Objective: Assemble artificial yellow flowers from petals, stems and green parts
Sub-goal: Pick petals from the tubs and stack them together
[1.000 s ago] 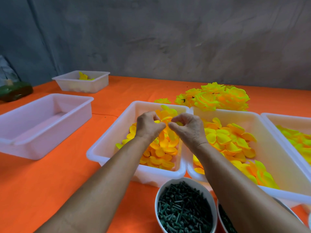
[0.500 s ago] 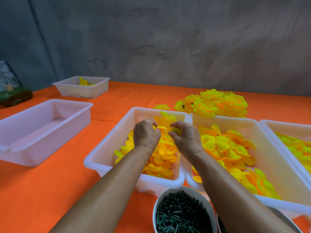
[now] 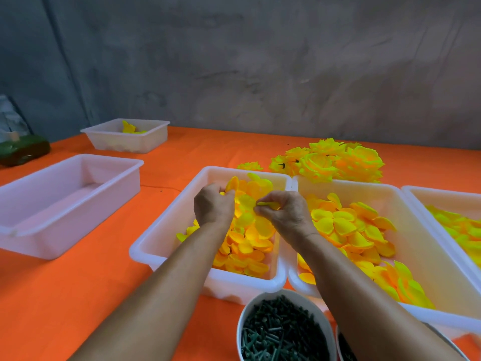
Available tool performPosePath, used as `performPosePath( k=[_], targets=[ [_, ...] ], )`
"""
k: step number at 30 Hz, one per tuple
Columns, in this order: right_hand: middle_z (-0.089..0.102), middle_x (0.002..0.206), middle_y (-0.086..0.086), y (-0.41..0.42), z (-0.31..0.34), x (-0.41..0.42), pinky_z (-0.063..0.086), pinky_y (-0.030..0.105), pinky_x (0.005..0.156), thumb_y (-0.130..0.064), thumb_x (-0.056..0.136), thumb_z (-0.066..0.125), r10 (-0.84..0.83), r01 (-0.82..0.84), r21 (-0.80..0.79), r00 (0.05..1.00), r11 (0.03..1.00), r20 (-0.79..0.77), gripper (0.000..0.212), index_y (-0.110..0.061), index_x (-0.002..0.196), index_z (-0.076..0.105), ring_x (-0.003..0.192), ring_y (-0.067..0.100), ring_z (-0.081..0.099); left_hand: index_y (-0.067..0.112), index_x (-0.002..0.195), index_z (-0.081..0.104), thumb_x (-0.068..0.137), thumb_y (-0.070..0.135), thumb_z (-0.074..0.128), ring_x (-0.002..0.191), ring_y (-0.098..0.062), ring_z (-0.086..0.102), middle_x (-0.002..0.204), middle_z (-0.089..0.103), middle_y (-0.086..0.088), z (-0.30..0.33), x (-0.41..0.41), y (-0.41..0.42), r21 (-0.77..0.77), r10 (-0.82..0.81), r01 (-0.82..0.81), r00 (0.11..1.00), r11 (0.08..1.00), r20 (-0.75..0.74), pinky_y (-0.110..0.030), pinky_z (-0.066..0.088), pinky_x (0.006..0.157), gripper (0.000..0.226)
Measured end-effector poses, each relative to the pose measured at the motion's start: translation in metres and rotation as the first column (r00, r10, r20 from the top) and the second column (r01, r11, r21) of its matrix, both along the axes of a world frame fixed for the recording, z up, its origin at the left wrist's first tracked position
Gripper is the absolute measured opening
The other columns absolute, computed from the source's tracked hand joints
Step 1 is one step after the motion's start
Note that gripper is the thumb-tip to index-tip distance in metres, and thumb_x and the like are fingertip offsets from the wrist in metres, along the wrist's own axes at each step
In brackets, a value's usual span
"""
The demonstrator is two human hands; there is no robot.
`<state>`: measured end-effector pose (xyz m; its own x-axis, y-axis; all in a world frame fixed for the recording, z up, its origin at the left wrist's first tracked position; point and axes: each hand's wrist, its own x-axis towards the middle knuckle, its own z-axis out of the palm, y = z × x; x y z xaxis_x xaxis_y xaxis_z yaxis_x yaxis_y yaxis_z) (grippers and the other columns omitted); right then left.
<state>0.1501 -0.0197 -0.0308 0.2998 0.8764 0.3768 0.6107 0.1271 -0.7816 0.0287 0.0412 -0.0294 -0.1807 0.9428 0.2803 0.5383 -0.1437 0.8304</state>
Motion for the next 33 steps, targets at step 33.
performPosePath(
  k=[33],
  targets=[
    [0.070,0.100,0.007,-0.0066,0.0051,-0.0059,0.032,0.035,0.089,-0.055,0.082,0.060,0.148,-0.016,-0.253,0.844,0.967,0.516,0.037,-0.027,0.102,0.072,0.102,0.026,0.056,0.015,0.098,0.070,0.080,0.017,0.067,0.107,-0.031,0.060,0.112,0.067,-0.013,-0.0045,0.0015,-0.0036,-0.221,-0.176,0.119,0.949,0.968,-0.260,-0.032,0.047,0.085,0.019]
  ],
)
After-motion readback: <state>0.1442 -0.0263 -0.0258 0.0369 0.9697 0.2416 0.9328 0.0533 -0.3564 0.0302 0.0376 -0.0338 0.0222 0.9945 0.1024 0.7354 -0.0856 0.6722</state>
